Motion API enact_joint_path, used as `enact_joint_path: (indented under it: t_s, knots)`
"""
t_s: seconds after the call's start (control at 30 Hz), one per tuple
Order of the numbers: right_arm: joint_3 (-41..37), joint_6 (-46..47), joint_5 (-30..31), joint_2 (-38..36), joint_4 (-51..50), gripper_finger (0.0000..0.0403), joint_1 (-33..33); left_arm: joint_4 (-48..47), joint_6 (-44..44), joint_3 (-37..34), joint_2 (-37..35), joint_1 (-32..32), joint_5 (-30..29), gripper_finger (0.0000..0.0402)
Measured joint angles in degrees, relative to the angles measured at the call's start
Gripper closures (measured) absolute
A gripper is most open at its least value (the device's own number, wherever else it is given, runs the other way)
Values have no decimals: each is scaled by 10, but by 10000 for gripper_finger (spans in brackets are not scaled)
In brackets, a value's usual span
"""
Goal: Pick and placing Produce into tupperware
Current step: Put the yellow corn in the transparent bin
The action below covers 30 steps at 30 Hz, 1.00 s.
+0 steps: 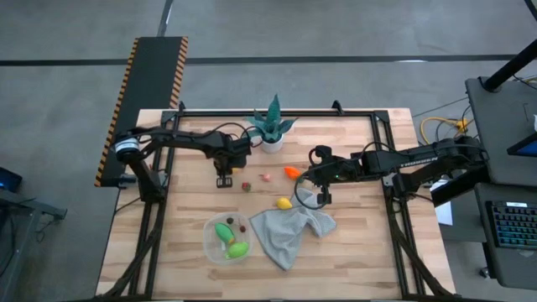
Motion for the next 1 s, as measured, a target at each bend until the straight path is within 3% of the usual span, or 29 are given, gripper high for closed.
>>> enact_joint_path:
  t_s: [0.57,0.8,1.0]
  knots:
    - [0,-1,0,0,0,390,0,-50,-54,15,-157,-67,3,401]
    - [0,-5,0,0,0,390,0,-39,-108,20,-210,-159,21,402]
    - [0,-5,0,0,0,390,0,-12,-159,38,-209,-270,35,401]
